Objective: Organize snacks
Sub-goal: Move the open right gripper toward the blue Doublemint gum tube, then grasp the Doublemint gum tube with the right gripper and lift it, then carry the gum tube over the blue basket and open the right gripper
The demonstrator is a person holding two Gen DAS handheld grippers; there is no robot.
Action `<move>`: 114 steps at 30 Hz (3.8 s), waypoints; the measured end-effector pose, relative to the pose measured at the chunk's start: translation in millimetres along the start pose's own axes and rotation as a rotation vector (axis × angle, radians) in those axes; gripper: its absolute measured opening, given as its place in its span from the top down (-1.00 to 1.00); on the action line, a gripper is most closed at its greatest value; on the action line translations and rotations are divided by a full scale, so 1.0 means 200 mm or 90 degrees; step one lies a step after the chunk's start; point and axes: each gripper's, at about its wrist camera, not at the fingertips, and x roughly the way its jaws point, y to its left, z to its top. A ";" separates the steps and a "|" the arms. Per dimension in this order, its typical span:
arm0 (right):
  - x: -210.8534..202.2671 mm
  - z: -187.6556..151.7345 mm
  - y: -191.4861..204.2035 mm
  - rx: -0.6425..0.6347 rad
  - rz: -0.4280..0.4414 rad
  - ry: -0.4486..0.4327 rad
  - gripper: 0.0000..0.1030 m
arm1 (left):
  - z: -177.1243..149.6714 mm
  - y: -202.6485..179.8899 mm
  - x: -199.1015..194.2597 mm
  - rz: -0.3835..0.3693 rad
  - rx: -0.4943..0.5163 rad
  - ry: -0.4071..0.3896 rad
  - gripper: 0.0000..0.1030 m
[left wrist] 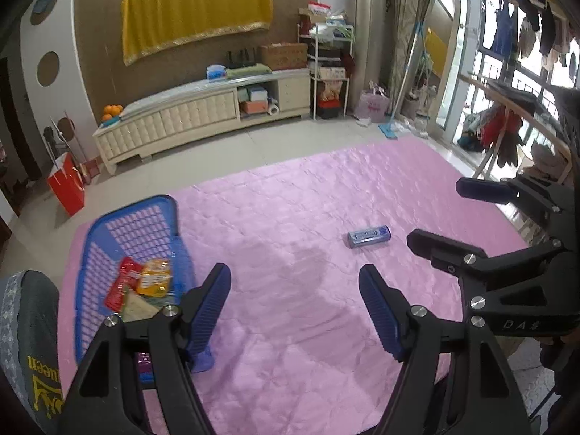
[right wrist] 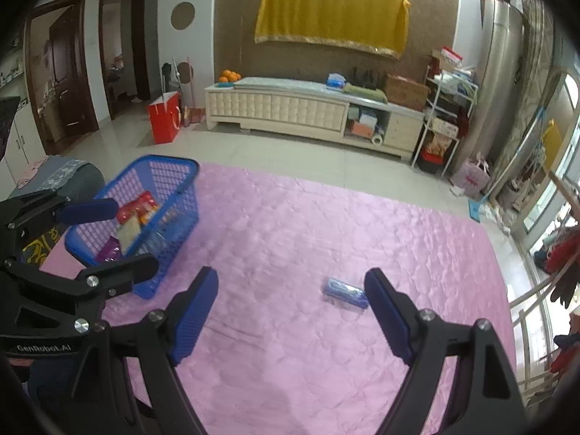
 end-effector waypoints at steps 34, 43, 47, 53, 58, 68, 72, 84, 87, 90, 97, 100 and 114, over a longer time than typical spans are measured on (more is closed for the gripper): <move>0.86 -0.29 -0.49 0.180 0.007 0.173 -0.71 | -0.03 -0.02 0.94 -0.010 -0.038 0.145 -0.38; 1.01 -0.28 -0.49 0.226 0.003 0.192 -0.72 | -0.01 0.03 1.02 -0.002 -0.041 0.144 -0.38; 1.03 -0.27 -0.47 0.211 -0.024 0.188 -0.75 | 0.00 0.04 1.05 0.006 -0.042 0.143 -0.38; 1.04 -0.28 -0.44 0.170 -0.064 0.183 -0.75 | -0.01 0.07 1.07 0.005 -0.048 0.147 -0.38; 1.02 -0.29 -0.43 0.162 -0.071 0.171 -0.66 | -0.02 0.07 1.04 0.008 -0.048 0.143 -0.38; 0.78 -0.19 -0.35 0.136 -0.066 0.121 -0.66 | -0.01 0.12 0.79 0.024 -0.075 0.095 -0.38; 0.60 -0.12 -0.28 0.113 -0.061 0.088 -0.66 | -0.01 0.13 0.65 0.033 -0.071 0.072 -0.38; 0.20 0.05 -0.04 0.074 -0.044 0.019 -0.66 | 0.01 0.28 0.19 0.057 -0.094 -0.002 -0.38; 0.12 0.09 0.03 0.068 -0.029 0.004 -0.66 | 0.02 0.32 0.08 0.067 -0.097 -0.024 -0.38; 0.04 0.13 0.11 0.061 -0.011 -0.017 -0.66 | 0.01 0.38 -0.05 0.074 -0.103 -0.048 -0.38; -0.05 0.23 0.32 0.033 0.047 -0.048 -0.66 | -0.05 0.54 -0.27 0.090 -0.117 -0.077 -0.38; -0.05 0.26 0.41 0.024 0.068 -0.056 -0.66 | -0.08 0.64 -0.34 0.098 -0.126 -0.083 -0.38; 0.15 0.33 0.75 -0.020 0.143 -0.032 -0.66 | -0.22 1.04 -0.37 0.155 -0.175 -0.059 -0.38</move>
